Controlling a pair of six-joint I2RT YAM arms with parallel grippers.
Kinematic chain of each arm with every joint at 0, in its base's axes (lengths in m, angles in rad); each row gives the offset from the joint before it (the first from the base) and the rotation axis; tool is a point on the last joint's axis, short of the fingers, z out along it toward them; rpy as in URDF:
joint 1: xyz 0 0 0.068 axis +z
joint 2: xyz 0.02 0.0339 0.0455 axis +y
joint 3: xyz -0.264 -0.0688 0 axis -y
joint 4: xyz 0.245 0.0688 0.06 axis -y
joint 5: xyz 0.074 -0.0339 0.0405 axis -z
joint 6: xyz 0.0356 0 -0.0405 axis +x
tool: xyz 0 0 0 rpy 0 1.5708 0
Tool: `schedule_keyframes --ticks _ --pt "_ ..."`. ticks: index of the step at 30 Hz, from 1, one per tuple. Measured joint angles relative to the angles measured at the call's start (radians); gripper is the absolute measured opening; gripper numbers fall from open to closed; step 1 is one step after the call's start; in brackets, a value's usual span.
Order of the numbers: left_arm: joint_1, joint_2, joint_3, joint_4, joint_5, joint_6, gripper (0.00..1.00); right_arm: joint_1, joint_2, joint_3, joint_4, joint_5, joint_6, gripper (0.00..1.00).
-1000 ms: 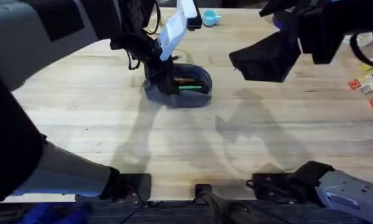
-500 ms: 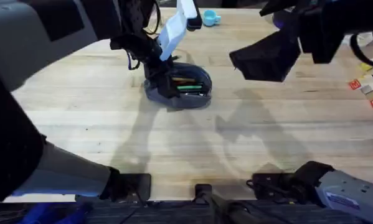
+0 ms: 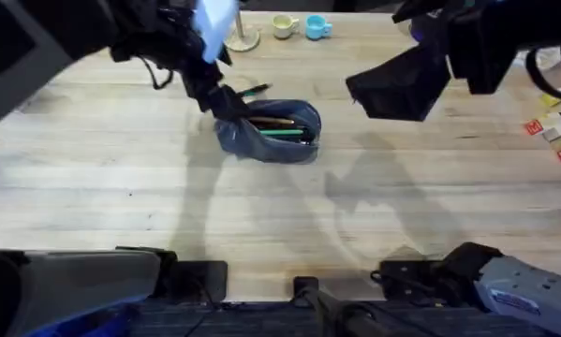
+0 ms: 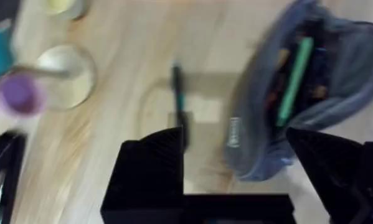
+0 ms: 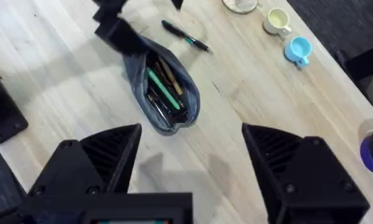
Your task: Unzip the bag, pick up the pens from the table one at a time and place them inside, then zip the bag closed.
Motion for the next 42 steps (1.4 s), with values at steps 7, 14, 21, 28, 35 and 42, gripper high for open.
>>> schedule_keyframes --ticks 7,14,21,28,35,42 --pt "0.133 0.001 0.0 0.081 0.005 -0.12 0.993 0.0 0.068 0.0 0.001 0.0 0.0 0.997" --pt "0.179 0.001 0.0 0.081 0.008 -0.16 0.993 0.0 0.114 0.0 0.071 0.001 0.0 0.997" --pt "0.217 0.001 0.0 0.108 0.01 -0.168 0.993 0.0 0.118 0.0 0.16 0.003 0.0 0.998" --pt "0.193 0.036 0.0 0.185 0.014 -0.201 0.993 0.0 0.149 0.0 0.183 0.003 0.0 0.998" --pt "0.181 0.151 0.0 0.224 0.017 -0.272 0.993 0.0 0.174 0.0 0.182 0.003 0.0 0.997" --pt "0.144 0.209 0.0 0.246 0.017 -0.299 0.993 0.0 0.174 0.0 0.182 0.003 0.0 0.998"
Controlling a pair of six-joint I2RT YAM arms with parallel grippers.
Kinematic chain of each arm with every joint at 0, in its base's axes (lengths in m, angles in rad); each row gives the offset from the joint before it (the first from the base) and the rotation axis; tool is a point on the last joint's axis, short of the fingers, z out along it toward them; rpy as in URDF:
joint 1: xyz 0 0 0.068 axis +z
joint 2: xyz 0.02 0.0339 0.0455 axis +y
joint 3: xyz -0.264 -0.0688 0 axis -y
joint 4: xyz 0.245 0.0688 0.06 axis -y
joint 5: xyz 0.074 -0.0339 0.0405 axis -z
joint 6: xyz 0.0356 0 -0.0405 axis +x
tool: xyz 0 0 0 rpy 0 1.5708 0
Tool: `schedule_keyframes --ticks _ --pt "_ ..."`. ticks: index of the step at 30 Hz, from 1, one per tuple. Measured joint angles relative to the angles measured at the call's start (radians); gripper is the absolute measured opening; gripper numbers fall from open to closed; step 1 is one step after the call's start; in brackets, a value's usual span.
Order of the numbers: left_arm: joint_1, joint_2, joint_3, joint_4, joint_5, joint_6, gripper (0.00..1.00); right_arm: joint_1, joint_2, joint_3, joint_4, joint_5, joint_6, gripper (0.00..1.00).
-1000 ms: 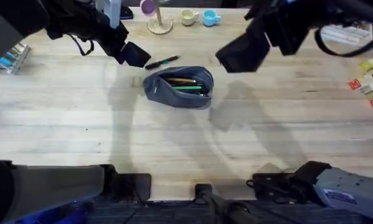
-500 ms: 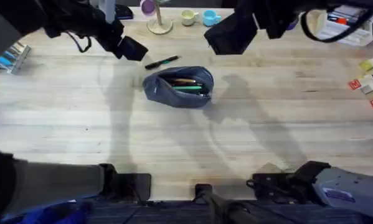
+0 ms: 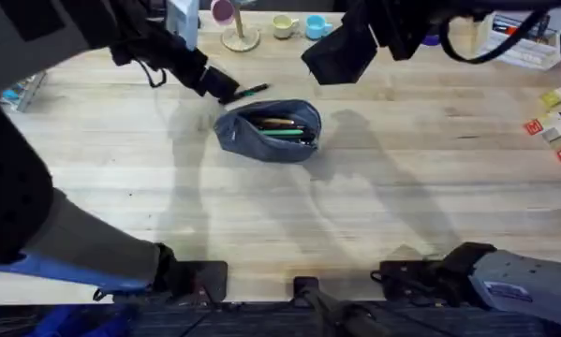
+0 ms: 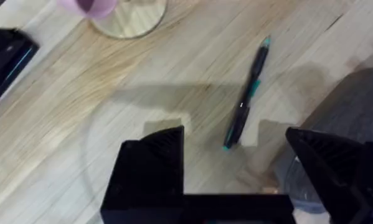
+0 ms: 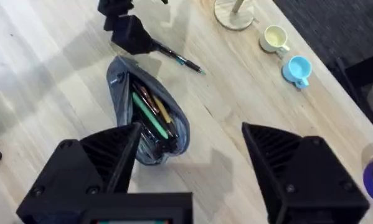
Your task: Unzip the bag, pick up the pens from the table one at a time and place them inside, then zip the bag closed.
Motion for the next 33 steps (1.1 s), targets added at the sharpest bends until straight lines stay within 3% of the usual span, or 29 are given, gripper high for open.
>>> schedule_keyframes --ticks 7,22,33 --pt "-0.048 0.076 0.0 0.043 0.0 -0.004 0.993 0.0 0.0 0.0 0.0 0.0 0.0 0.997" --pt "-0.051 0.118 0.0 0.055 0.022 -0.011 0.993 0.0 0.0 0.0 0.0 0.0 0.0 0.997" --pt "-0.094 0.174 0.014 0.019 -0.061 -0.023 0.993 0.0 0.0 0.0 0.0 0.0 0.0 0.997"
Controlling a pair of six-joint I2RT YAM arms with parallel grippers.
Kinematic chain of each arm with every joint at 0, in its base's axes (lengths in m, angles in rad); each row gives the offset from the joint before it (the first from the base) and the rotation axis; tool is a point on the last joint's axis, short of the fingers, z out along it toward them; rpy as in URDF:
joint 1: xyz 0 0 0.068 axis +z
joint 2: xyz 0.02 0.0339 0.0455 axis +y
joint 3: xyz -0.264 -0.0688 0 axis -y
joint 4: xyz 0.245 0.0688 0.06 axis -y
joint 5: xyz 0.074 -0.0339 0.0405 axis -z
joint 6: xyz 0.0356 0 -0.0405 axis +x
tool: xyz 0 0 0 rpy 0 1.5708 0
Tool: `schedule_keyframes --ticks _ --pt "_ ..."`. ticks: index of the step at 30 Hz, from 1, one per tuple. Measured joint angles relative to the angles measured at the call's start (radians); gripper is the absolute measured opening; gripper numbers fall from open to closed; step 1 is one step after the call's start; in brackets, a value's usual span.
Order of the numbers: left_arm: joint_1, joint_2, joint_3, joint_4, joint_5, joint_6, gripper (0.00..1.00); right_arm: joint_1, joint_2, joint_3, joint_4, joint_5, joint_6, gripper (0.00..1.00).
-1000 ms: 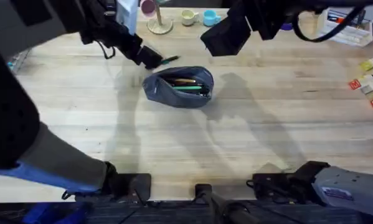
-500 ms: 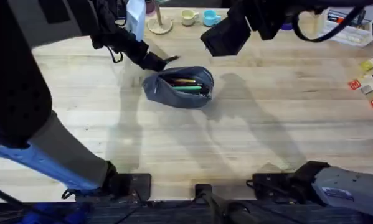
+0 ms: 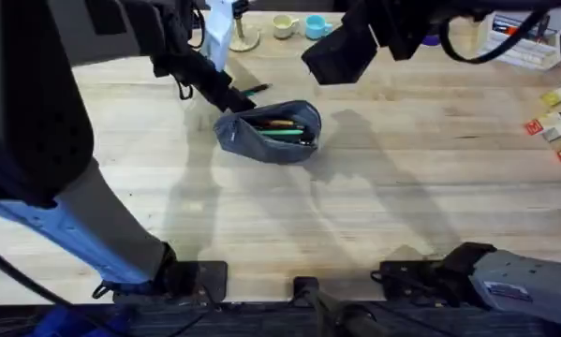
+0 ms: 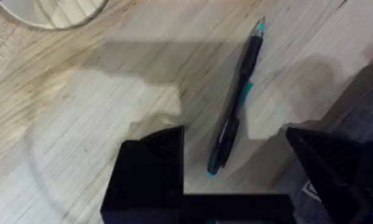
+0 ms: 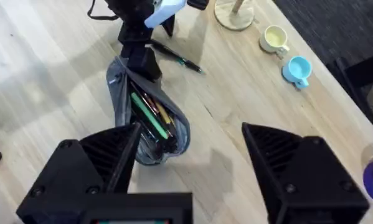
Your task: Unzip the bag, pick up the pens from the table one at a time and place them inside, then zip the bag closed.
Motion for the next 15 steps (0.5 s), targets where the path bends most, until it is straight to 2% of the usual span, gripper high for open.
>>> schedule_keyframes --ticks 8,15 --pt "0.0 0.028 0.042 -0.057 -0.005 0.005 0.992 0.0 0.0 0.0 0.0 0.0 0.0 0.998" --pt "0.0 0.032 0.041 -0.016 -0.01 -0.021 0.993 0.0 0.0 0.0 0.0 0.0 0.0 0.998"
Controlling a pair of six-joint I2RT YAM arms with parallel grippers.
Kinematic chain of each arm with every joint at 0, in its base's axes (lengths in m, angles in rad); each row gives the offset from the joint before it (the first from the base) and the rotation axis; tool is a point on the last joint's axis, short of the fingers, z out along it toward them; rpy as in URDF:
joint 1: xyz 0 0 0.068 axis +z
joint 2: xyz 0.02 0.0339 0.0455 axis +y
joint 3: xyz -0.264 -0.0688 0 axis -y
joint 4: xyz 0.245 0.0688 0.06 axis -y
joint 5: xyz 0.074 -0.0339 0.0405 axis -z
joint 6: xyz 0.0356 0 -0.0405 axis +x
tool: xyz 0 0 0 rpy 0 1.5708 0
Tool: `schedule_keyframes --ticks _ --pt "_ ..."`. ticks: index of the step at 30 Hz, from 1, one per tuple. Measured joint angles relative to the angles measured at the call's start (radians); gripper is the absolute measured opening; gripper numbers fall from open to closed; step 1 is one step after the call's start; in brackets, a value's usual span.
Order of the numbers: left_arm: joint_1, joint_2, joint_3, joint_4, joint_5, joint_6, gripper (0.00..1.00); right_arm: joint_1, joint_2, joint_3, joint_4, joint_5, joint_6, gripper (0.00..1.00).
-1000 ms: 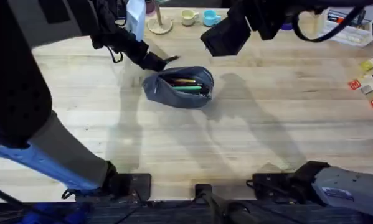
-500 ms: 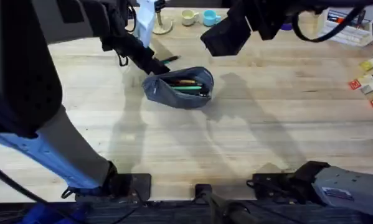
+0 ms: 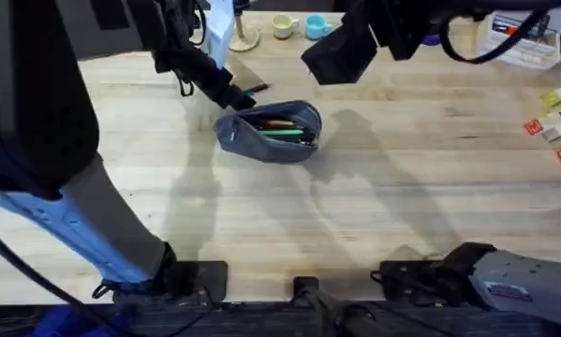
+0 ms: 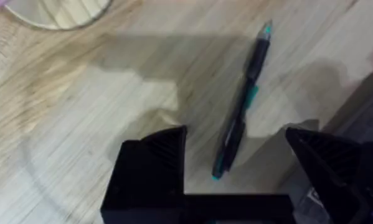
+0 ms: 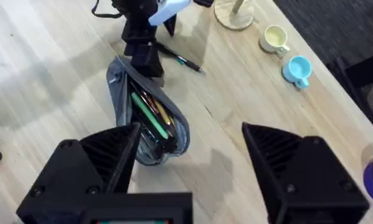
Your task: Unzip the bag, pick up the pens from the table one at a time and place them inside, then zip the bag closed.
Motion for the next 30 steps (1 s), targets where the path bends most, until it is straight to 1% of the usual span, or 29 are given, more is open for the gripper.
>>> schedule_keyframes --ticks 5,6,7,11,12,13,14,15,17,27,30 --pt "-0.009 0.003 -0.002 0.032 -0.025 -0.039 0.996 0.0 0.0 0.0 0.0 0.0 0.0 0.998" --pt "-0.013 0.003 -0.002 0.033 -0.035 -0.042 0.975 0.0 0.0 0.0 0.0 0.0 0.0 0.997" --pt "-0.015 0.003 -0.002 0.035 -0.045 -0.044 0.941 0.0 0.0 0.0 0.0 0.0 0.0 0.997" --pt "-0.022 0.003 -0.001 0.041 -0.08 -0.057 0.725 0.0 0.0 0.0 -0.001 0.0 0.0 0.997" --pt "-0.024 0.003 0.0 0.04 -0.084 -0.06 0.662 0.0 0.0 0.0 -0.001 0.0 0.0 0.997" --pt "-0.024 0.003 0.0 0.039 -0.087 -0.064 0.562 0.0 0.0 0.0 -0.001 0.0 0.0 0.997" --pt "-0.027 0.002 0.002 0.035 -0.083 -0.071 0.153 0.0 0.0 0.0 -0.001 0.0 0.0 0.997" --pt "-0.03 0.001 0.005 0.036 -0.086 -0.069 0.077 0.0 0.0 0.0 -0.001 0.0 0.0 0.997" --pt "-0.032 0.001 0.007 0.035 -0.087 -0.072 0.058 0.0 0.0 0.0 -0.001 0.0 0.0 0.997" --pt "-0.032 0.001 0.011 0.03 -0.088 -0.072 0.058 0.0 0.0 0.0 -0.001 0.0 0.0 0.998" --pt "-0.033 0.001 0.021 0.018 -0.097 -0.088 0.058 0.0 0.0 0.0 -0.001 0.0 0.0 0.998"
